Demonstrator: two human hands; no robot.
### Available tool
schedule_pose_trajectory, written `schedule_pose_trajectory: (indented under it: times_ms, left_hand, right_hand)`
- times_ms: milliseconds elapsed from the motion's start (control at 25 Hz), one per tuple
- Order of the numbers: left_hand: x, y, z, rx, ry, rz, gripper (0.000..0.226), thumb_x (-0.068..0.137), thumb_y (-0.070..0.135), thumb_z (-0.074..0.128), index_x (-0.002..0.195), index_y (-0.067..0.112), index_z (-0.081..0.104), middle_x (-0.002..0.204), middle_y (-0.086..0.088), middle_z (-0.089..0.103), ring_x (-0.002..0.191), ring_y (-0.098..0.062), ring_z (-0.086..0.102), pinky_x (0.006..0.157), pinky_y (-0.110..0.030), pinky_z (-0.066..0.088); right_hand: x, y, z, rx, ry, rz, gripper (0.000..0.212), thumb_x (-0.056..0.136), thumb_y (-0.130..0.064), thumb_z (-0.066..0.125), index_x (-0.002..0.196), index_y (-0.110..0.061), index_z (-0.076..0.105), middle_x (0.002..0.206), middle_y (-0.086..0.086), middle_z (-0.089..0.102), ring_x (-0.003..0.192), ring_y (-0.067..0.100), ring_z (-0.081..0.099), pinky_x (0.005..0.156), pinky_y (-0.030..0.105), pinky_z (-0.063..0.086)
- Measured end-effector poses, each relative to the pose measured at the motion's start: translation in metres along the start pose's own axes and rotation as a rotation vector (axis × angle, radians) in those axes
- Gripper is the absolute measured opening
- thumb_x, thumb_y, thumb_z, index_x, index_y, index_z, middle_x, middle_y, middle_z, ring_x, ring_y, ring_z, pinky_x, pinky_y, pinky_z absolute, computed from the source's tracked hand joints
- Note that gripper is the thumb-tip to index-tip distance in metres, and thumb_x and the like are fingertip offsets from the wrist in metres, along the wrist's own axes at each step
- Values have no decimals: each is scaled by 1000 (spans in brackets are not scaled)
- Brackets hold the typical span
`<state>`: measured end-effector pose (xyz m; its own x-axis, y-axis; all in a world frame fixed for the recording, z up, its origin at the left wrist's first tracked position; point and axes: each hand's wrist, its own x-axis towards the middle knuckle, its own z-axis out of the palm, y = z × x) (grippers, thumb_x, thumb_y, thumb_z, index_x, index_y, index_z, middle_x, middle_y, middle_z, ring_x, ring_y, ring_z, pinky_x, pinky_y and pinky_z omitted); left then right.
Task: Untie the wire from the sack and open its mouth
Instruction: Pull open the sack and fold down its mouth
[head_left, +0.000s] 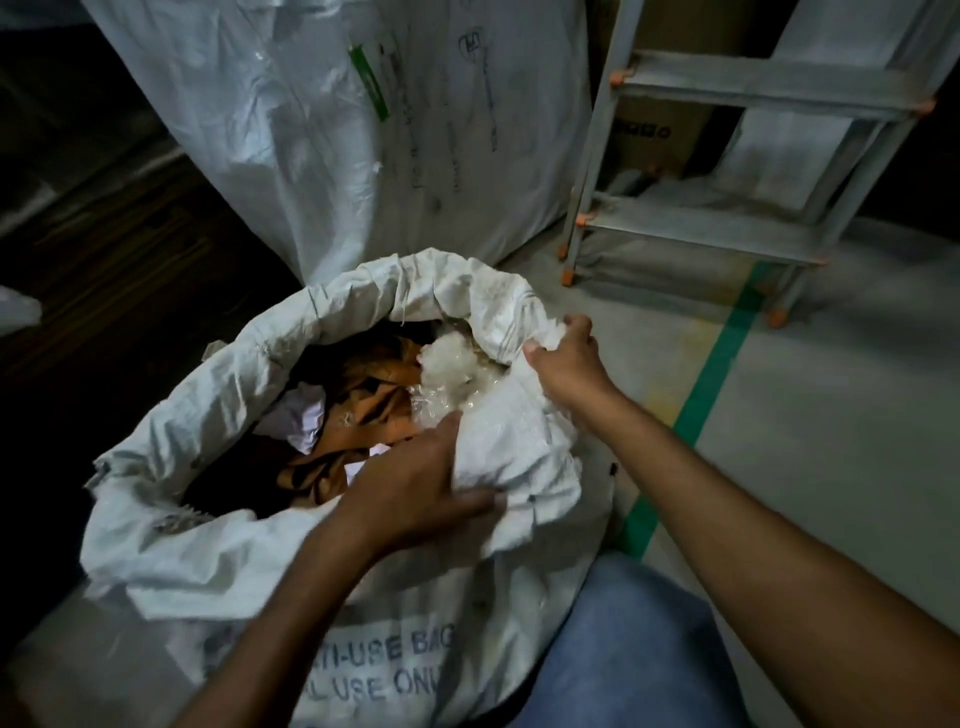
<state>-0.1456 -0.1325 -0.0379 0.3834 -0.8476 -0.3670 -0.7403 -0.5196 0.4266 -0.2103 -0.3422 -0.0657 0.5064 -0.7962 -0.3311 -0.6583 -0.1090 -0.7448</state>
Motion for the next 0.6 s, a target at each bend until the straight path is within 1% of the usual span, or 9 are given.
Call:
schedule_pose_trajectory:
  times_ms: [80,120,200,280,360,440,520,560,600]
  left_hand:
    - [-5,8,20,130,288,18,69,80,57,56,142,29,45,123,-2,68,108,-30,66,80,-42,53]
    - [-9,12,29,222,385,17,64,77,49,57,137,27,51,114,-3,69,99,-33,67,74,-43,53]
    - [-24,18,40,380,519,4,54,74,27,67,127,21,62,98,-5,68,86,-35,66,62,-41,47]
    - [-41,24,58,485,655,17,44,77,12,68,121,15,67,95,-8,66,83,-35,62,61,-42,43]
    - [-60,32,75,493,732,23,43,86,12,65,129,13,64,99,-8,66,85,-33,60,67,-43,43]
    - [-79,34,72,288,697,92,51,89,27,68,138,18,58,116,-2,65,99,-26,61,76,-40,48]
    - [-104,21,51,-91,477,156,62,85,52,74,140,29,56,141,12,54,121,-7,56,93,-32,52]
    - [-116,7,40,-159,397,158,71,80,61,75,142,36,53,150,17,46,132,-3,49,103,-32,48]
    - [-125,-9,32,-39,364,130,83,75,68,75,148,42,44,157,19,37,142,-4,40,112,-36,41]
  right_hand:
    - [-22,0,-16,-439,89,-464,81,92,-16,59,160,-25,16,166,6,15,148,31,21,117,49,27]
    - [-33,-4,-28,-555,8,-704,88,85,-11,61,160,-30,19,167,0,14,150,26,16,119,50,24]
    - [-56,-12,-46,-743,-383,-879,92,79,-17,67,158,-39,24,166,-8,23,150,18,19,121,49,24]
    - [-70,-8,-45,-1010,-483,-966,86,77,-28,72,153,-40,33,154,-7,41,140,20,37,110,45,35]
    - [-83,4,-33,-1110,-172,-1133,55,74,-26,74,126,-28,57,119,0,62,109,26,56,83,42,45]
    - [-95,28,-24,-1026,118,-1149,29,70,-14,72,97,-18,63,91,6,63,83,29,58,62,39,43]
    - [-105,58,-17,-928,264,-1100,23,68,-8,69,88,-15,59,84,8,58,76,30,54,54,38,39]
    - [-110,69,-14,-918,299,-1071,24,68,-6,69,87,-15,58,83,8,56,76,30,53,51,38,39]
    - [-115,77,-10,-926,336,-1043,26,67,-3,68,88,-14,57,83,8,55,75,30,53,49,38,38]
